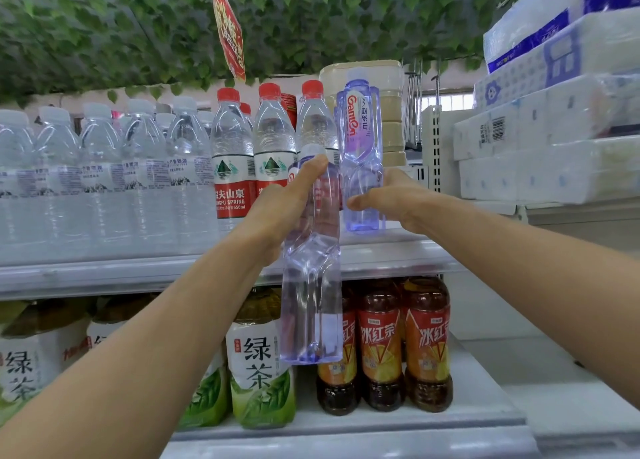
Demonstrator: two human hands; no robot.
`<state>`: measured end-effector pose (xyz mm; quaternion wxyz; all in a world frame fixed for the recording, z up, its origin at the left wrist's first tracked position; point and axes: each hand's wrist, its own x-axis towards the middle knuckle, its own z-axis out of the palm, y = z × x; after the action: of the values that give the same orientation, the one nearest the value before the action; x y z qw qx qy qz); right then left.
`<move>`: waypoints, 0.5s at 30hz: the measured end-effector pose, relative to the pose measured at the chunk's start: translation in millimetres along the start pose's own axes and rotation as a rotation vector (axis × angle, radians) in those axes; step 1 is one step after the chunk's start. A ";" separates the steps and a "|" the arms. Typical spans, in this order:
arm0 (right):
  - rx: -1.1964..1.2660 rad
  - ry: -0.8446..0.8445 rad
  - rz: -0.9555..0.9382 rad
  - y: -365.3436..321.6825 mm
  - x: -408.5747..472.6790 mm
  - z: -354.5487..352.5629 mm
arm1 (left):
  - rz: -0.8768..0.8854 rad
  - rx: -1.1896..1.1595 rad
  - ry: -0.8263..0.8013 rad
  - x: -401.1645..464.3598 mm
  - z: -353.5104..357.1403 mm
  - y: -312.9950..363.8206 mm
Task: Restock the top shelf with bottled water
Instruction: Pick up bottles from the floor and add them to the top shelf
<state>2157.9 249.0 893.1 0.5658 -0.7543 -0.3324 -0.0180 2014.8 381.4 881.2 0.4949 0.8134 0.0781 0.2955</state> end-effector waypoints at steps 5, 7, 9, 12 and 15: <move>-0.016 0.005 0.000 -1.6 0.6 -0.4 | 0.006 0.019 -0.001 1.6 -1.0 -1.1; -0.007 -0.001 0.007 -1.1 2.5 0.1 | 0.010 0.018 -0.017 0.0 -0.3 -0.4; 0.008 -0.006 0.012 0.3 5.7 0.7 | 0.025 0.017 -0.021 -3.9 0.7 2.0; 0.018 -0.027 0.023 -0.1 6.1 2.3 | 0.029 0.014 -0.026 -6.8 0.7 3.0; 0.015 -0.057 0.034 0.9 9.1 3.5 | 0.028 0.002 -0.017 -8.9 1.7 5.3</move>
<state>2164.3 256.2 894.7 0.5622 -0.7557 -0.3356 0.0156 2007.5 373.7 881.6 0.4904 0.8174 0.0627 0.2955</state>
